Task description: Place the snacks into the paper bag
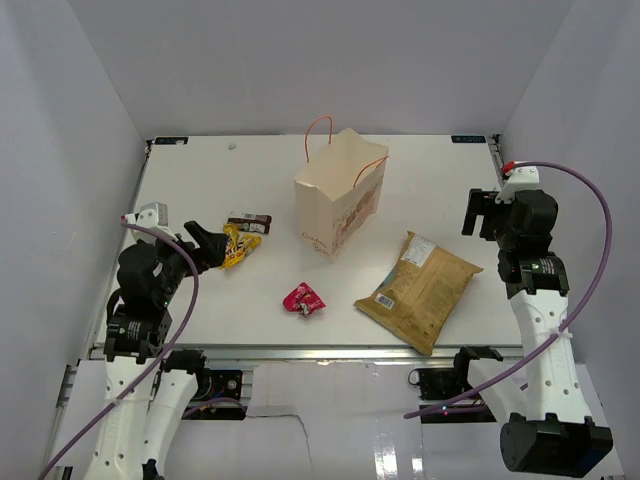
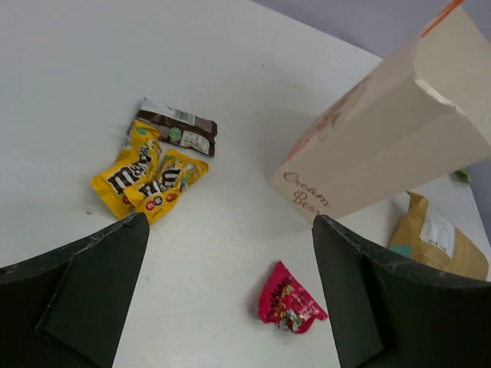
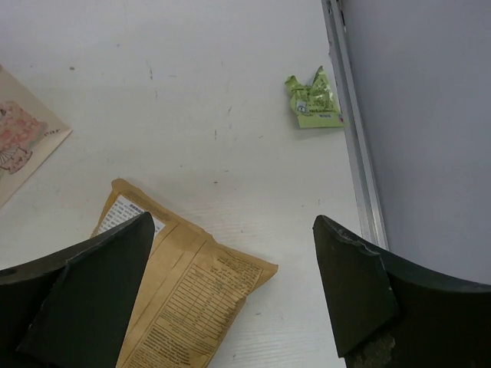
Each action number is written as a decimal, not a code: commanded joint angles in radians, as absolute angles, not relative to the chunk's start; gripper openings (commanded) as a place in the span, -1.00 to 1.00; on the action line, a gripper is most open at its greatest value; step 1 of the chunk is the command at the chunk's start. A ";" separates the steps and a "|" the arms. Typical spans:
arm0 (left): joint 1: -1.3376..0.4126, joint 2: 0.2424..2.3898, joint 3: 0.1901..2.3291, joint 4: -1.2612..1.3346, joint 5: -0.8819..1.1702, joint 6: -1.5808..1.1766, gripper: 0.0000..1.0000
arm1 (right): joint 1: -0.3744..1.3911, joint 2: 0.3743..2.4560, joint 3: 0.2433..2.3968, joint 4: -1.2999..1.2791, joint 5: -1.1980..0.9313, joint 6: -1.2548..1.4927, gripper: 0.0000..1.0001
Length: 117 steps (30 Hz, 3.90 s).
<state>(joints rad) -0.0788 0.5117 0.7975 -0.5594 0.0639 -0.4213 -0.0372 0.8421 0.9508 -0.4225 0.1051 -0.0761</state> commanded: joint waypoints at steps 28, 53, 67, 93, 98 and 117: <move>-0.080 0.479 0.646 -0.571 0.603 -0.591 0.96 | -0.155 1.417 1.216 -0.813 -0.638 -0.378 0.81; -0.080 0.512 0.627 -0.606 0.597 -0.545 0.96 | 0.241 1.746 1.210 -0.483 0.169 -0.106 0.62; -0.080 0.508 0.647 -0.607 0.580 -0.564 0.96 | 0.244 1.700 1.187 -0.572 0.009 -0.029 -0.84; -0.080 0.512 0.693 -0.618 0.588 -0.584 0.96 | 0.120 1.350 1.751 -0.281 -0.268 -0.193 -0.85; -0.080 0.508 0.696 -0.618 0.588 -0.584 0.96 | 0.162 1.479 1.978 -0.252 -0.252 -0.195 -0.85; -0.080 0.538 0.721 -0.621 0.575 -0.578 0.96 | 0.436 1.718 2.344 0.024 -0.118 -0.440 -0.85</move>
